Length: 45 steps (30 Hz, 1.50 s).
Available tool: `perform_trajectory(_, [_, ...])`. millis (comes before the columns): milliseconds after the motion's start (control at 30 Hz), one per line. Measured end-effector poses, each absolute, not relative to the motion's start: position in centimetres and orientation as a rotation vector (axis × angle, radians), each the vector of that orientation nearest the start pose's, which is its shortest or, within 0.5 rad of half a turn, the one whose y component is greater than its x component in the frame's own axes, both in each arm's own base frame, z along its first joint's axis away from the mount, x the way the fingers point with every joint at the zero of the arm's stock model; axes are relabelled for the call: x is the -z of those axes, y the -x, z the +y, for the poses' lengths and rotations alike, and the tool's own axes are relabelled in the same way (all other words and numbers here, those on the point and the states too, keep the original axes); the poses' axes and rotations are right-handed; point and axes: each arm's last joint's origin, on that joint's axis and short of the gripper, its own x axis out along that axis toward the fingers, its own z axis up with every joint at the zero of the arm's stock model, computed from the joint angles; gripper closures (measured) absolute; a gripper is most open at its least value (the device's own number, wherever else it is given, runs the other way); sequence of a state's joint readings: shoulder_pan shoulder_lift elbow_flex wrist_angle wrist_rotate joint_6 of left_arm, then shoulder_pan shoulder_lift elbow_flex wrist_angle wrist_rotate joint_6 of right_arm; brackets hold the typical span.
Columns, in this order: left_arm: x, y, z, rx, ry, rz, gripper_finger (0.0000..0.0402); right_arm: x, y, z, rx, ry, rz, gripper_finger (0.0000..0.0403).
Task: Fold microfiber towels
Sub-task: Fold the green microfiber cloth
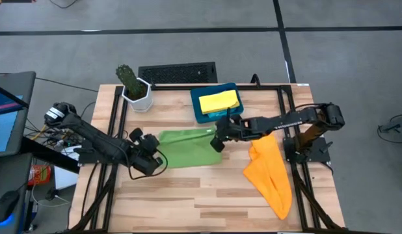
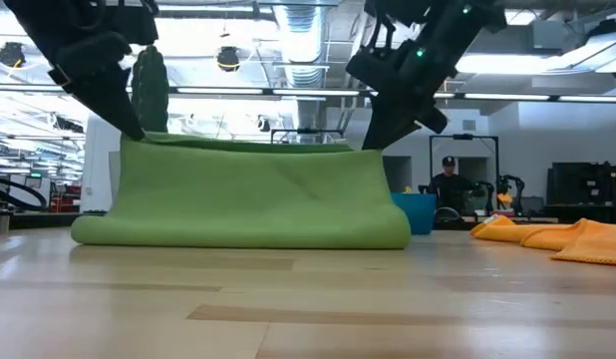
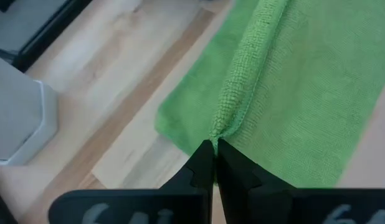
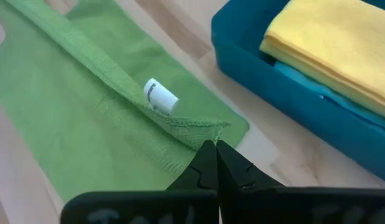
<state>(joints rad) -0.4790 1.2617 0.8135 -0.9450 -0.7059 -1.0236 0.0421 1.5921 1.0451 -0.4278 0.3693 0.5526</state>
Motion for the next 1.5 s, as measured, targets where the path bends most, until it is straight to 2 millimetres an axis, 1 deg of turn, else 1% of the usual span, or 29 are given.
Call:
perform_trajectory(100, [-21.4, -19.0, -7.3, -0.718, 0.116, 0.901, 0.0401, -21.2, -32.1, 0.0, 0.54, -0.325, 0.821, 0.0392])
perform_trajectory(233, [-21.4, -19.2, -7.1, -0.712, 0.169, 0.915, 0.0401, -20.4, -32.0, 0.4, 0.492, -0.389, 0.815, 0.0393])
perform_trajectory(367, [-21.3, -19.5, -7.7, -0.639, 0.275, 0.958, 0.0401, -20.0, -31.6, 1.9, 0.465, -0.39, 0.839, 0.0393])
perform_trajectory(533, [-21.7, -20.3, -8.7, -0.513, 0.435, 0.961, 0.0401, -20.5, -31.2, 3.7, 0.431, -0.425, 0.824, 0.0393])
perform_trajectory(600, [-21.8, -20.5, -9.2, -0.492, 0.485, 0.929, 0.0401, -20.6, -31.0, 4.6, 0.42, -0.442, 0.824, 0.0393])
perform_trajectory(700, [-22.1, -20.4, -9.5, -0.497, 0.51, 0.888, 0.0401, -20.8, -30.8, 5.6, 0.397, -0.456, 0.823, 0.0393])
perform_trajectory(800, [-22.9, -20.2, -9.4, -0.505, 0.52, 0.865, 0.0401, -21.1, -30.8, 6.0, 0.388, -0.447, 0.834, 0.0393])
perform_trajectory(967, [-25.7, -20.3, -9.3, -0.496, 0.547, 0.82, 0.0401, -22.2, -31.2, 5.9, 0.386, -0.444, 0.827, 0.0393])
perform_trajectory(1033, [-26.4, -20.5, -9.3, -0.482, 0.557, 0.809, 0.0401, -22.7, -31.4, 6.0, 0.38, -0.44, 0.822, 0.0393])
perform_trajectory(1133, [-26.2, -20.4, -9.6, -0.45, 0.595, 0.865, 0.0401, -23.0, -31.4, 6.2, 0.349, -0.477, 0.839, 0.0393])
perform_trajectory(1200, [-25.9, -20.4, -9.9, -0.442, 0.614, 0.888, 0.0401, -23.0, -31.3, 6.7, 0.329, -0.499, 0.85, 0.0393])
perform_trajectory(1400, [-26.0, -19.6, -11.6, -0.463, 0.659, 0.825, 0.0401, -22.8, -30.4, 9.0, 0.296, -0.521, 0.901, 0.0392])
perform_trajectory(1500, [-25.8, -19.2, -11.7, -0.503, 0.627, 0.809, 0.0401, -22.7, -30.3, 9.2, 0.29, -0.502, 0.916, 0.0392])
